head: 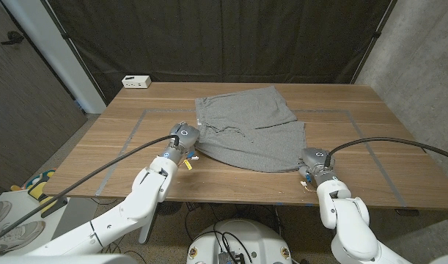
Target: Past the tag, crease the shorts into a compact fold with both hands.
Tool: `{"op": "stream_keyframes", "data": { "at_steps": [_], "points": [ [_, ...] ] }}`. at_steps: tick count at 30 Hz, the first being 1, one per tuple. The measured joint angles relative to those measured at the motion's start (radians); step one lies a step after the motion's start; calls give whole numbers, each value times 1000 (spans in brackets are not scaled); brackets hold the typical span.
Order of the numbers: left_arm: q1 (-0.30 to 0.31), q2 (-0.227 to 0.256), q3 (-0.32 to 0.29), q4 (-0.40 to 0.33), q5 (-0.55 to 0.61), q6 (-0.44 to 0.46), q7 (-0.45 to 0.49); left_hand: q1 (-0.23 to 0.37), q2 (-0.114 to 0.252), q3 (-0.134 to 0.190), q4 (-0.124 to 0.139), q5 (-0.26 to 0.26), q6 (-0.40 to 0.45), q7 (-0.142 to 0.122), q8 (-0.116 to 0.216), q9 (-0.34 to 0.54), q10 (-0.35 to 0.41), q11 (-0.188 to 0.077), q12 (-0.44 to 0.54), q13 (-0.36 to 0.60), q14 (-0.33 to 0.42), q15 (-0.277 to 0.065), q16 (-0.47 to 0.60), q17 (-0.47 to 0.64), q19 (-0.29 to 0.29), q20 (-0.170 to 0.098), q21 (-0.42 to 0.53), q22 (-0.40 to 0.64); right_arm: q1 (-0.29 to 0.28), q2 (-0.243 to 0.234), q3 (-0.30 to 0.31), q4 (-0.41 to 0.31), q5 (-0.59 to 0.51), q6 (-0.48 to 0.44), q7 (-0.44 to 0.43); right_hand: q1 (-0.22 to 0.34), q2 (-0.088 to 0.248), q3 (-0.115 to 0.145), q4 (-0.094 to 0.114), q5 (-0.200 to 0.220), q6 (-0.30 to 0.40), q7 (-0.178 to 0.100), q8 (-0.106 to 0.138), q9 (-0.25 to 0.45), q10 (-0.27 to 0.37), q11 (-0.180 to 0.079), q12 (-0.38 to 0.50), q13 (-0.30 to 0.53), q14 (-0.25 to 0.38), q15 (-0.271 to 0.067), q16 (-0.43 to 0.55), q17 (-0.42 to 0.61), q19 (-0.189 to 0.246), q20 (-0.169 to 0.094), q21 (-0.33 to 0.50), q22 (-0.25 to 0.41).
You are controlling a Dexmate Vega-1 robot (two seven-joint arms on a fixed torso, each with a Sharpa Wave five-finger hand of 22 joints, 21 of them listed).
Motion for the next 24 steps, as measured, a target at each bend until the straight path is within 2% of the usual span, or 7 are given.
{"op": "stream_keyframes", "data": {
  "at_steps": [11, 20, 21, 24],
  "points": [
    [57, 40, -49, -118, -11, 13, -64, 0, 0, 8, -8, 3, 0, 0, 4, 7, 3, 4, 8, 0, 0, 0, -5, 0, -5, 5, 0, 0, -25, -18, 10, -34, 28, -20, -116, 1, 4, -4, 4, 0, 0, 0, 11, 13, 2, 2, 8, 10, -4, -4, -11, 3, -2, -2, 0, 0],
    [119, 51, -88, -184, 21, 39, -97, 0, 0, 10, -9, 3, 2, 2, 4, 8, 1, 6, 9, 0, 0, 0, -11, 5, -15, 7, 0, 0, -44, -30, 20, -56, 28, -30, -190, 0, 5, -4, 4, 6, -2, -2, 18, 21, 2, 2, 15, 19, -4, -4, -11, 5, -2, -1, 0, 0],
    [131, 51, -96, -195, 70, 61, -132, 0, 0, 10, -9, 4, 2, 3, 7, 10, 1, 6, 12, 0, 0, 0, -11, 5, -15, 7, 0, 0, -66, -42, 25, -80, 27, -31, -198, 0, 5, -4, 4, 6, -2, -2, 18, 21, 4, 1, 17, 19, -4, -4, -13, 6, -2, -1, 0, 0],
    [150, 49, -109, -210, 98, 70, -149, 3, -3, 10, -9, 10, 3, 3, 12, 15, 3, 8, 16, 0, 0, 0, -11, 5, -15, 6, 8, 0, -78, -45, 29, -89, 20, -33, -218, 0, 5, -5, 5, 6, -2, -2, 18, 26, 6, -1, 19, 19, -4, -4, -15, 9, -5, 2, 4, 0]
  ]
}}
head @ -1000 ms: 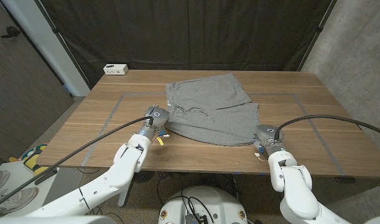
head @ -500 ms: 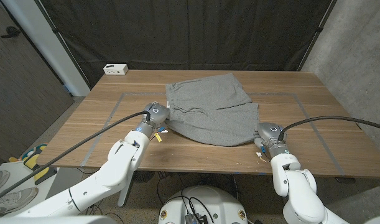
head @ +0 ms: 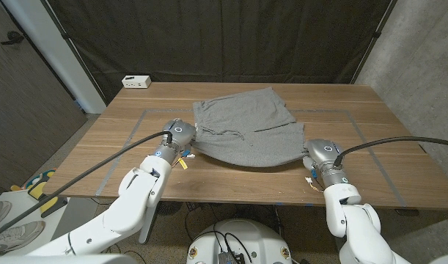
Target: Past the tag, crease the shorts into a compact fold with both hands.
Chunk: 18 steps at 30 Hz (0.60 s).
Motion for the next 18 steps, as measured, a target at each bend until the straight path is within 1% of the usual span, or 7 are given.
{"op": "stream_keyframes", "data": {
  "at_steps": [2, 5, 7, 11, 15, 16, 18],
  "points": [
    [19, -4, -13, -14, 12, 3, -5, 1, -1, 0, 0, 0, 0, 0, 1, 0, 3, 3, 0, 0, 0, 0, -7, 0, 0, 0, 0, 0, -5, -1, 2, -3, -5, 0, -16, 0, 0, -3, 3, 0, -1, -1, 0, 1, 0, 0, 3, 4, 0, 0, 0, 0, 0, 0, 0, 0],
    [38, -8, -26, -26, 36, 9, -14, 4, -4, 3, -3, 0, 0, 0, 1, 0, 3, 3, 3, 0, 0, 0, -8, 0, 0, 0, 0, 0, -14, -2, 7, -11, -11, 0, -32, 0, 0, -3, 3, 4, -1, -1, 0, 1, 0, 0, 4, 5, 0, 0, 0, 0, 0, 0, 0, 0],
    [60, -15, -44, -42, 46, 11, -17, 5, -5, 3, -3, 0, 4, 3, 1, 0, 3, 3, 4, 0, 0, 0, -8, 0, 0, 0, 0, 0, -19, -2, 9, -14, -16, 0, -48, 0, 0, -3, 3, 4, -1, -1, 0, 5, 0, 0, 7, 6, 0, 0, 0, 4, 0, 0, 0, 0],
    [89, -23, -67, -59, 65, 15, -18, 9, -9, 3, -3, 0, 4, 4, 3, 0, 4, 4, 4, 0, 0, 0, -8, 5, -2, -9, 0, 0, -26, -2, 15, -19, -23, 5, -68, 0, 0, -3, 3, 4, -1, -1, 0, 8, 0, 0, 8, 9, 0, 0, 0, 5, 0, 0, 1, 0],
    [130, -35, -102, -83, 87, 17, -6, 12, -12, 3, -3, 0, 4, 3, 7, 0, 9, 9, 4, 0, 0, 0, -4, 9, -2, -9, 0, 0, -31, 3, 22, -22, -36, 16, -88, 0, 0, -4, 2, 4, -1, -1, 6, 9, 0, 0, 11, 13, 4, 4, 0, 5, 0, 0, 4, 0],
    [135, -37, -107, -86, 90, 17, -2, 15, -15, 3, -3, 0, 15, 10, 7, 0, 9, 9, 12, 0, 0, 0, -1, 9, -2, -9, 0, 0, -30, 4, 22, -22, -39, 18, -90, 0, 0, -4, 2, 4, -1, -1, 7, 9, 0, 0, 11, 14, 4, 4, 0, 8, 0, 0, 4, 0],
    [155, -44, -124, -97, 94, 17, 8, 16, -16, 3, -3, 0, 15, 10, 7, 0, 9, 9, 19, 0, 0, 0, -1, 9, -2, -9, 5, 0, -27, 7, 24, -22, -45, 28, -96, 0, 0, -6, 3, 6, -1, -1, 7, 10, 4, -4, 11, 14, 4, 4, -4, 9, 0, 0, 4, 0]
  ]
}}
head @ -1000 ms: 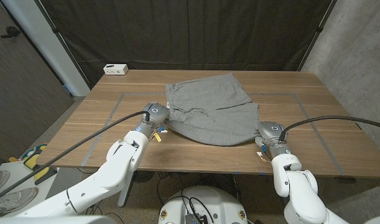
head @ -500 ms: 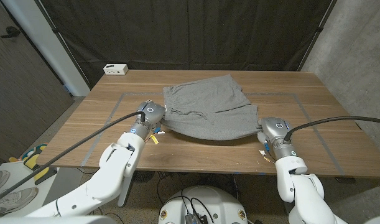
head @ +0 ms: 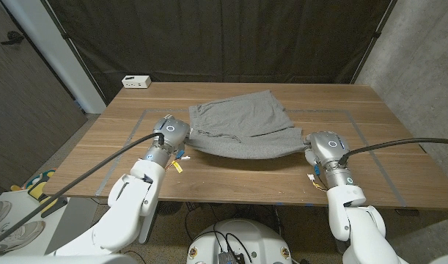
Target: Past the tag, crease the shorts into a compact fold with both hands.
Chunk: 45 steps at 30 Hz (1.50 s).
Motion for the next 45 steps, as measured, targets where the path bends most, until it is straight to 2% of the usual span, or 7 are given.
{"op": "stream_keyframes", "data": {
  "at_steps": [13, 18, 23, 34, 36, 45],
  "points": [
    [85, -49, -89, -38, 27, -15, 48, 2, -2, 4, -4, -5, 7, 0, 0, -5, 0, 0, 9, 0, 0, 0, 0, 9, 5, -5, 3, 0, 46, 18, 12, 27, -22, 58, -16, 2, 2, -2, 1, 1, -2, 1, 4, 1, 0, 0, 11, 10, 4, -4, -4, 4, 0, 0, 4, 1],
    [101, -68, -117, -39, 29, -20, 63, 5, -5, 4, -4, -5, 9, 2, 0, -6, 4, 4, 10, 0, 0, 0, 0, 9, 5, -5, 3, 0, 67, 23, 15, 40, -23, 87, -21, 11, 0, -7, 4, 2, -2, 1, 4, 2, 0, 0, 11, 14, 4, -4, -8, 9, 0, 0, 4, 5],
    [110, -89, -148, -37, 22, -32, 94, 5, -5, 4, -4, -13, 11, 4, -1, -5, 5, 5, 10, 0, 0, 0, 0, 9, 5, -5, 3, 0, 112, 35, 18, 70, -14, 120, -38, 11, 0, -8, 3, 5, -2, 1, 11, 6, 0, 0, 15, 19, 13, -6, -8, 9, 0, 0, 8, 5],
    [92, -122, -180, -6, -6, -43, 129, 12, -6, 4, -4, -14, 5, 10, -3, 0, 1, 1, 10, 0, 0, 0, 0, 7, 2, -1, 3, 0, 188, 57, 18, 132, 17, 165, -79, 11, 0, -13, 6, 9, -4, 3, 15, 6, -1, 0, 18, 25, 13, -6, -15, 14, 0, 0, 8, 5],
    [89, -124, -181, -3, -6, -43, 130, 12, -6, 4, -4, -16, 5, 10, -4, 0, 1, 1, 10, 0, 0, 0, 0, 6, 2, -1, 3, 0, 188, 57, 18, 132, 19, 167, -81, 11, 0, -13, 6, 9, -4, 3, 15, 6, -4, -4, 18, 28, 13, -6, -15, 14, 0, 0, 11, 5],
    [37, -140, -183, 45, -36, -42, 185, 11, -4, 4, -4, -18, 0, 15, -8, 9, 1, 1, 8, 0, 0, 0, 0, 6, 2, -1, 10, 0, 257, 70, 5, 187, 50, 194, -125, 11, 0, -17, 8, 9, -6, 0, 15, 6, -4, -4, 26, 32, 20, -9, -19, 18, 0, 0, 11, 5]
  ]
}}
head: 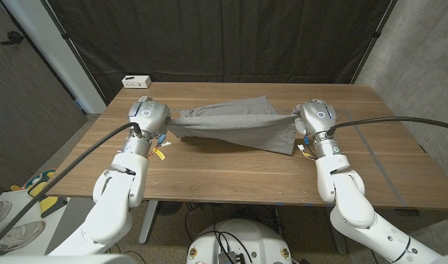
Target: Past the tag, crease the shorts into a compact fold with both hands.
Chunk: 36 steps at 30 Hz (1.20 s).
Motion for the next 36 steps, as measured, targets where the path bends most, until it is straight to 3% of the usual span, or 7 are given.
{"op": "stream_keyframes", "data": {
  "at_steps": [6, 7, 27, 31, 32, 36],
  "points": [
    [-27, 0, 4, 23, -15, 5, 12, 0, 0, 0, 0, -2, 0, 0, 4, 0, 0, 0, 3, 0, 0, 0, 0, 3, 0, 0, 0, 0, 32, 3, -9, 24, 22, 22, -18, 0, 0, -2, 1, 0, 4, -10, 0, 0, 0, 0, 0, 2, 0, 0, -4, 0, 0, 0, 0, 0],
    [-32, 0, 5, 26, -20, 7, 14, 0, 0, 0, 0, -2, 0, 0, 4, 0, 0, 0, 4, 0, 0, 0, 0, 3, 0, 0, 0, 0, 60, 4, -16, 42, 28, 29, -22, 0, 0, -2, 0, 0, 4, -10, 0, 0, 0, 0, 0, 4, 0, 0, -4, 0, 0, 0, 0, 0],
    [-129, 25, 41, 77, -70, 65, 10, 0, 0, 0, 0, -7, 4, -4, 4, -5, 0, 0, 10, 0, 6, -2, 0, 7, 4, -4, 8, 0, 250, 27, -84, 189, 99, 114, -76, 3, 3, -8, 3, 3, 4, -18, 8, 0, 0, 0, 8, 14, 9, -2, -8, 9, 0, 0, 8, 0],
    [-141, 30, 47, 78, -70, 65, 10, 0, 0, 0, 0, -8, 4, -4, 4, -5, 0, 0, 10, 0, 6, -2, 0, 7, 4, -4, 8, 0, 250, 27, -84, 189, 102, 127, -92, 4, 2, -8, 3, 7, 4, -18, 7, 0, 0, 0, 8, 14, 9, -2, -8, 9, 0, 0, 8, 0],
    [-143, 31, 48, 78, -71, 80, 15, 0, 0, 0, 0, -8, 4, -4, 4, -5, 0, 0, 10, 0, 6, -2, 0, 7, 4, -4, 9, 0, 291, 31, -100, 214, 103, 129, -95, 6, 0, -8, 3, 7, 4, -18, 7, 0, 0, 0, 8, 14, 9, -2, -8, 9, 0, 0, 8, 0],
    [-154, 34, 53, 80, -65, 90, 19, 0, 0, 0, 0, -10, 7, -7, 4, -8, 0, 0, 10, 0, 10, -3, 3, 12, 8, -8, 14, 0, 318, 35, -110, 233, 107, 140, -100, 8, 0, -10, 4, 7, 4, -18, 7, 0, 0, 0, 11, 15, 11, 0, -15, 13, 0, 0, 8, 0]
  ]
}}
